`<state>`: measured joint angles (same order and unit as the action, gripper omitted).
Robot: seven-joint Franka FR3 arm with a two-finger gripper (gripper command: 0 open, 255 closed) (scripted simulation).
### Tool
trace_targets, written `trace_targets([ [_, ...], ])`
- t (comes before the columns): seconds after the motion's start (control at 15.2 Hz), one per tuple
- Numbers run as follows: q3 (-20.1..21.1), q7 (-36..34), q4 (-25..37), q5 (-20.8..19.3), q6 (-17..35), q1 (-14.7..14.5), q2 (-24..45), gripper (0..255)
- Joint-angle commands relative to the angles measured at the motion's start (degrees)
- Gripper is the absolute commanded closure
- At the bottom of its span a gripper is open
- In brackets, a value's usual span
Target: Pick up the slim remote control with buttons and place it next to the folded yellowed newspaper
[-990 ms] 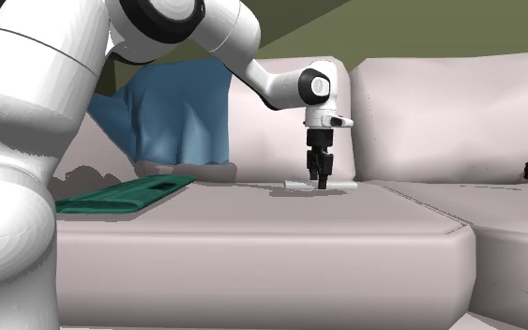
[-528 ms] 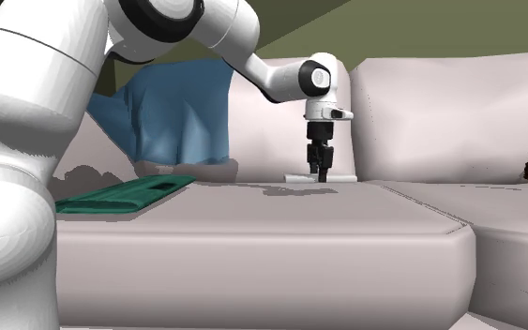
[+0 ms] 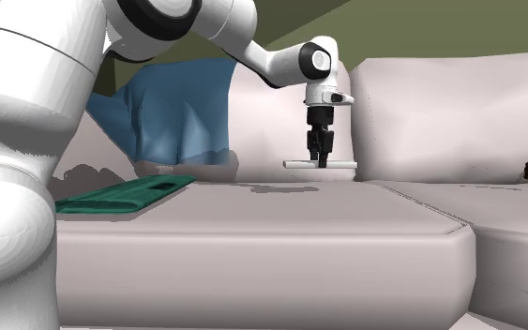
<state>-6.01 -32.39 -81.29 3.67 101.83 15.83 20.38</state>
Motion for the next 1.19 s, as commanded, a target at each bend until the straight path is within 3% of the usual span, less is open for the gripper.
trace_targets([
  [0.0,-0.03,0.01,1.68,-0.01,-1.60,0.08,0.07,255],
  [0.4,-0.06,-0.12,7.03,0.02,-6.39,0.24,0.63,255],
  [1.12,4.47,-13.34,-6.56,-1.95,-1.96,-8.77,-8.97,255],
])
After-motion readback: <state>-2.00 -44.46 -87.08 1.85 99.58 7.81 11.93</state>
